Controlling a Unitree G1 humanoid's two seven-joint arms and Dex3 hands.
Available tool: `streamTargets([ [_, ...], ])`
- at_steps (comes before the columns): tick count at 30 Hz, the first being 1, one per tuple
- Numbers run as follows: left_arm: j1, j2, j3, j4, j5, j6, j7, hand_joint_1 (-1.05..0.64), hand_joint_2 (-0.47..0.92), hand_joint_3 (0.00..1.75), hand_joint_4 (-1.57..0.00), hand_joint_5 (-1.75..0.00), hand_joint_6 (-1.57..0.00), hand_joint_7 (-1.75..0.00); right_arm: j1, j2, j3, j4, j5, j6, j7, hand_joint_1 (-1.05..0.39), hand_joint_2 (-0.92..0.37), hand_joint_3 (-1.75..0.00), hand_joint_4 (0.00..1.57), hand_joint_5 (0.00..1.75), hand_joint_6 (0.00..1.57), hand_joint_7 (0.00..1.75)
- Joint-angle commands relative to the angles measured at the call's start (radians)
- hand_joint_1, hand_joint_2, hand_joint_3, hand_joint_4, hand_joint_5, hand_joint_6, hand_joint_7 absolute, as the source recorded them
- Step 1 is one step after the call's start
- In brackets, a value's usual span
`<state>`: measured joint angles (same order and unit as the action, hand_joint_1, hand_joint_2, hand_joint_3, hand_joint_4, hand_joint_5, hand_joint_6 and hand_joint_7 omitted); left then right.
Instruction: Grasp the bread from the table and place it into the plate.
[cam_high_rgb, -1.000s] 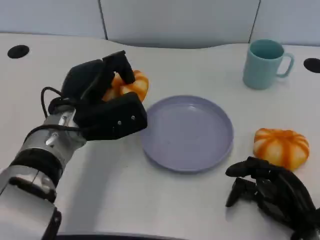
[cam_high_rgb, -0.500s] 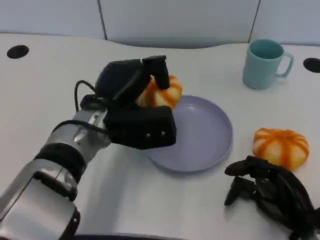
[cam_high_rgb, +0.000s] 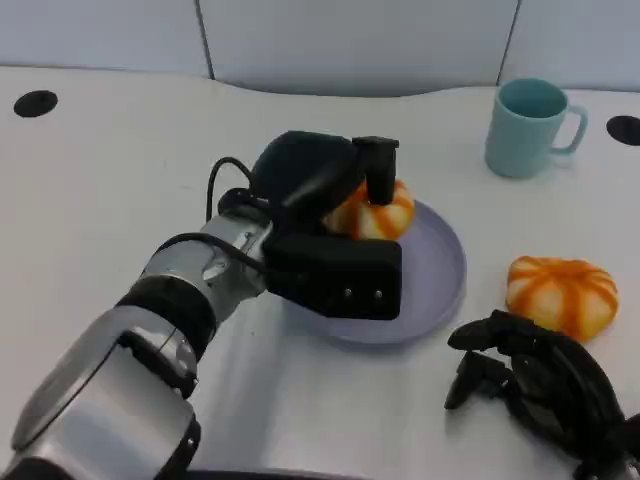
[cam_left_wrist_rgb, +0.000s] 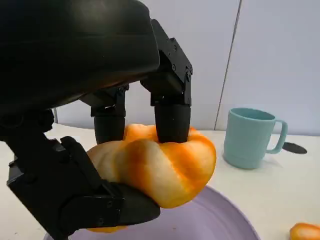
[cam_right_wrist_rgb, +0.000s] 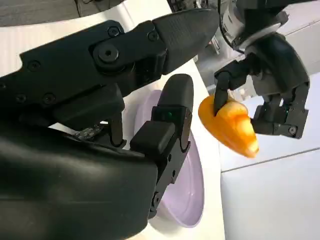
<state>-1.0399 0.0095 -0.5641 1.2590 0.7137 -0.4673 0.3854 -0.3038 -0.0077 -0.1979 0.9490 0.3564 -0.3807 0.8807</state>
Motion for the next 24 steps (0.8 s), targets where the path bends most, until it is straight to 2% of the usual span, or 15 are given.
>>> streamTargets([
  [1, -0.024, -0.001, -0.01, 0.009, 0.008, 0.006, -0.013, -0.21, 0.29, 1.28, -1.08, -1.75, -0.84, -1.75, 0.014, 0.0, -0.005, 0.036, -0.004, 0.002, 0.003, -0.52, -0.92, -0.07, 0.68, 1.39, 0.81, 0.74],
  [6, -0.022, -0.023, -0.049, 0.027, 0.042, 0.049, -0.022, -0.28, 0.31, 1.32, -1.07, -1.75, -0.8, -1.75, 0.019, 0.001, 0.005, 0.024, -0.013, -0.012, -0.002, -0.52, -0.92, -0.06, 0.69, 1.4, 0.82, 0.74],
  [7, -0.023, -0.022, -0.054, 0.028, 0.045, 0.055, -0.03, -0.31, 0.32, 1.27, -1.05, -1.75, -0.77, -1.75, 0.022, 0.0, 0.008, 0.02, -0.018, -0.015, -0.013, -0.52, -0.92, -0.06, 0.69, 1.4, 0.82, 0.74],
  [9, -0.024, -0.023, -0.059, 0.03, 0.046, 0.067, -0.053, -0.39, 0.38, 1.06, -0.97, -1.75, -0.69, -1.75, 0.024, 0.001, 0.011, 0.014, -0.021, -0.021, -0.018, -0.53, -0.92, -0.06, 0.69, 1.4, 0.83, 0.75],
  [11, -0.025, -0.024, -0.054, 0.032, 0.036, 0.073, -0.092, -0.51, 0.51, 0.75, -0.75, -1.75, -0.51, -1.75, 0.025, 0.001, 0.01, 0.013, -0.017, -0.016, -0.012, -0.51, -0.92, -0.06, 0.69, 1.41, 0.82, 0.75],
  [13, -0.028, -0.025, -0.04, 0.032, 0.016, 0.078, -0.149, -0.58, 0.6, 0.56, -0.57, -1.75, -0.37, -1.74, 0.025, 0.001, 0.008, 0.013, -0.013, -0.004, -0.012, -0.5, -0.92, -0.06, 0.68, 1.41, 0.82, 0.76],
  [14, -0.028, -0.026, -0.036, 0.031, 0.011, 0.08, -0.163, -0.6, 0.64, 0.47, -0.5, -1.75, -0.32, -1.74, 0.025, 0.001, 0.008, 0.013, -0.012, -0.001, -0.013, -0.5, -0.92, -0.05, 0.68, 1.41, 0.82, 0.76],
  [16, -0.029, -0.022, -0.034, 0.028, 0.007, 0.074, -0.185, -0.61, 0.66, 0.42, -0.47, -1.75, -0.29, -1.73, 0.026, 0.001, 0.008, 0.012, -0.014, -0.004, -0.014, -0.5, -0.92, -0.05, 0.68, 1.42, 0.82, 0.76],
  [18, -0.031, -0.016, -0.034, 0.026, 0.007, 0.063, -0.203, -0.73, 0.81, 0.17, -0.25, -1.49, -0.24, -1.27, 0.026, 0.002, 0.009, 0.012, -0.019, -0.014, -0.017, -0.52, -0.92, -0.05, 0.69, 1.43, 0.82, 0.77],
  [21, -0.032, -0.011, -0.034, 0.023, 0.009, 0.054, -0.218, -0.8, 0.9, 0.04, -0.06, -1.28, -0.13, -0.98, 0.022, 0.004, 0.003, 0.021, -0.008, -0.021, 0.006, -0.51, -0.92, -0.06, 0.69, 1.43, 0.81, 0.77],
  [24, -0.033, -0.01, -0.032, 0.022, 0.008, 0.052, -0.225, -0.82, 0.92, 0.02, -0.01, -1.22, -0.09, -0.91, 0.02, 0.004, 0.0, 0.025, -0.004, -0.021, 0.012, -0.5, -0.92, -0.07, 0.69, 1.42, 0.8, 0.77],
])
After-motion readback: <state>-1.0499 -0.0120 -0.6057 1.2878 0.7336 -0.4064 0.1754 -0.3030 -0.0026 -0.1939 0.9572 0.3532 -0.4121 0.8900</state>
